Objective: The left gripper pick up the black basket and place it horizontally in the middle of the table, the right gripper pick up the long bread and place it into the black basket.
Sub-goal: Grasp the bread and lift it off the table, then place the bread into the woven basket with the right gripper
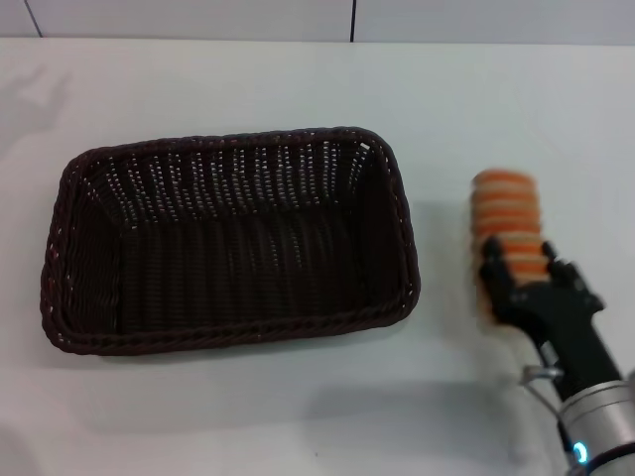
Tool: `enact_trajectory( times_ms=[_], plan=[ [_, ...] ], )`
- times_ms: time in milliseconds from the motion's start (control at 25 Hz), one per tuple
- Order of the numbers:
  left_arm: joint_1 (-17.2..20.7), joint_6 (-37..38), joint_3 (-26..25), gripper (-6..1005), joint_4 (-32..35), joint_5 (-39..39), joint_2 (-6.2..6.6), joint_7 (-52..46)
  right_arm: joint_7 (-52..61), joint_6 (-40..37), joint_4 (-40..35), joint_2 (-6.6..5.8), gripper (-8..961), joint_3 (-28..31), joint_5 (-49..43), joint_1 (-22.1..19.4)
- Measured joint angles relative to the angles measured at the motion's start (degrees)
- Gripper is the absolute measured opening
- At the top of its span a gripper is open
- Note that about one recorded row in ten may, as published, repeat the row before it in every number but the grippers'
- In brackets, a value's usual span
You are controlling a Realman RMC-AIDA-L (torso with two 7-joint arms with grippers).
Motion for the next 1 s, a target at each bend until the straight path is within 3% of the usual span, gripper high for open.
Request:
enact_trajectory(
  times_ms=[280,400,480,640,760,1000],
  plan=[
    [0.1,-0.4,0.0,374,-0.1,-0.6,0.07,-0.1,0.1,-21.0,1.0,-0.54,607,-5.5,-10.7,-0.3],
    [0.1,-0.5,0.0,374,-0.2,-0.9,0.08,-0.2,0.1,-24.4,1.5,-0.03,577,-7.0,-16.9,0.5],
    [0.1,-0.6,0.0,374,-0.3,-1.1,0.09,-0.3,-0.1,-22.4,1.7,0.59,557,-7.3,-21.0,2.6],
    [0.1,-0.6,0.0,374,-0.5,-1.2,0.02,-0.3,0.9,-16.2,1.9,0.71,542,-6.5,-20.4,5.8],
    [0.2,-0.6,0.0,374,-0.7,-1.3,-0.09,-0.3,4.6,-7.8,2.6,0.17,530,-5.1,-17.6,9.9],
    [0.6,-0.7,0.0,374,-0.7,-1.9,0.05,-0.4,6.9,-1.9,3.9,-0.97,487,-4.1,-18.0,12.6]
  ],
)
